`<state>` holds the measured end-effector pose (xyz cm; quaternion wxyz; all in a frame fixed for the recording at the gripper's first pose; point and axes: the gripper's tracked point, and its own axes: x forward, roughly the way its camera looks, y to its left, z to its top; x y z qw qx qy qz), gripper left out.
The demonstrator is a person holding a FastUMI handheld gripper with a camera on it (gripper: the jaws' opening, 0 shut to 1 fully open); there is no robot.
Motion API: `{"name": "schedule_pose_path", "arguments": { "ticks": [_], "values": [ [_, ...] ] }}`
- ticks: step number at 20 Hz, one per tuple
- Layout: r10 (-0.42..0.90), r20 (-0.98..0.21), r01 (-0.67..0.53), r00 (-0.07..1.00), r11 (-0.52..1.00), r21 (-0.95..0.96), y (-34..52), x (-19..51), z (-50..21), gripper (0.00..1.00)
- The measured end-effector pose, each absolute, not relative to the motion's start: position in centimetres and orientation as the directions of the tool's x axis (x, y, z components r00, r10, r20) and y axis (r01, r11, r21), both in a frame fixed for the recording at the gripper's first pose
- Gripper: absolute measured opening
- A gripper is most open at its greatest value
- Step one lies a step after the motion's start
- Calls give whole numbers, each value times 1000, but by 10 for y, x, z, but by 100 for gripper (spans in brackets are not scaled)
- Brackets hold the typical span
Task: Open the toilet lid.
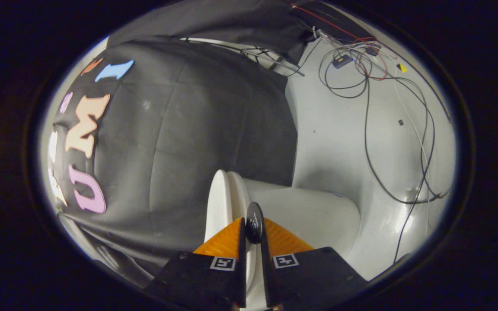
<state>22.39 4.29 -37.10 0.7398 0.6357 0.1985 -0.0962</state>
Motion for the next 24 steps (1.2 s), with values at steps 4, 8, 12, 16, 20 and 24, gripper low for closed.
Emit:
{"name": "schedule_pose_path", "arguments": {
  "ticks": [4,8,12,16,20,24],
  "values": [
    [99,-352,342,931,106,934,44,224,-353,10],
    [56,-301,291,952,135,947,50,227,-320,10],
    [44,-229,217,972,196,956,61,229,-271,9],
    [47,-159,139,986,294,946,84,230,-215,9],
    [83,-89,51,993,383,922,117,236,-157,9],
    [114,-64,0,991,490,872,159,237,-112,9]
  ]
}}
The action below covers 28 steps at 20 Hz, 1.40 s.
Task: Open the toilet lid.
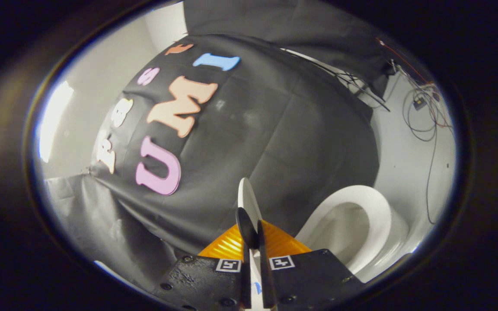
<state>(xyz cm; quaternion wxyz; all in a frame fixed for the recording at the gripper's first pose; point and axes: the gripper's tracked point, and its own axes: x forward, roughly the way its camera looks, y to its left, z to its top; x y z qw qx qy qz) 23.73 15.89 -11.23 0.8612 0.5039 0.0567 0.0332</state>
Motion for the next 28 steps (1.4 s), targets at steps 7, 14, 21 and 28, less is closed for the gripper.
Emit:
{"name": "schedule_pose_path", "arguments": {
  "ticks": [7,14,21,28],
  "values": [
    [202,-22,-113,979,632,766,225,235,-66,12],
    [294,53,-241,954,652,719,299,235,-29,16],
    [428,27,-365,904,735,572,371,235,-16,15],
    [543,-77,-493,836,806,326,434,229,-23,16]
  ]
}}
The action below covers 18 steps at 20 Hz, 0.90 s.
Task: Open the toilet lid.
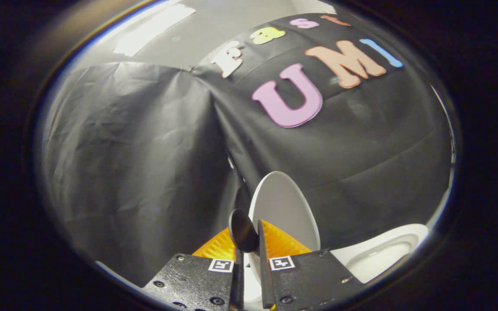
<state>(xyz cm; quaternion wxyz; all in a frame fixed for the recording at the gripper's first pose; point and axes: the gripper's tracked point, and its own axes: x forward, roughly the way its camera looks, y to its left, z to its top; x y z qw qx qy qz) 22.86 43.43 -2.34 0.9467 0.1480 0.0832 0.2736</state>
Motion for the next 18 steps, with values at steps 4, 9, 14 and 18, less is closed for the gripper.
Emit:
{"name": "schedule_pose_path", "arguments": {
  "ticks": [4,9,14,18],
  "values": [
    [577,-123,-536,807,804,258,454,233,-30,17],
    [554,-178,-538,813,832,135,475,232,-34,29],
    [602,-139,-571,786,794,211,487,221,-27,59],
    [639,-11,-619,769,749,236,484,200,22,58]
  ]
}}
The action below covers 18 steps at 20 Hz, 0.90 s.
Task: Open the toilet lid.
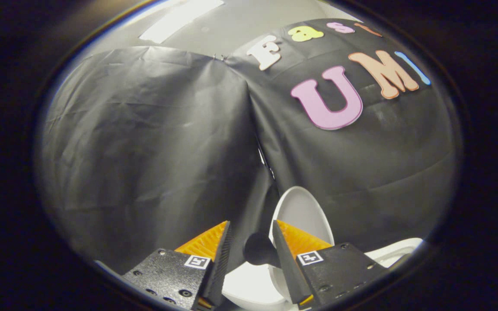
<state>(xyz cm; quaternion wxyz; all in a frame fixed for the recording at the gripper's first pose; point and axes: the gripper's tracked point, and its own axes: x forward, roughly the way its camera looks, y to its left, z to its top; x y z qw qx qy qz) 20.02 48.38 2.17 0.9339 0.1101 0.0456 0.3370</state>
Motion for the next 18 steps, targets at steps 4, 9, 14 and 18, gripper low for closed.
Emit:
{"name": "schedule_pose_path", "arguments": {
  "ticks": [4,9,14,18],
  "values": [
    [639,68,-641,766,752,157,451,189,65,58],
    [540,112,-550,834,829,103,375,197,99,59],
    [445,153,-458,882,887,61,280,202,116,58],
    [360,165,-374,918,925,65,199,201,121,59]
  ]
}}
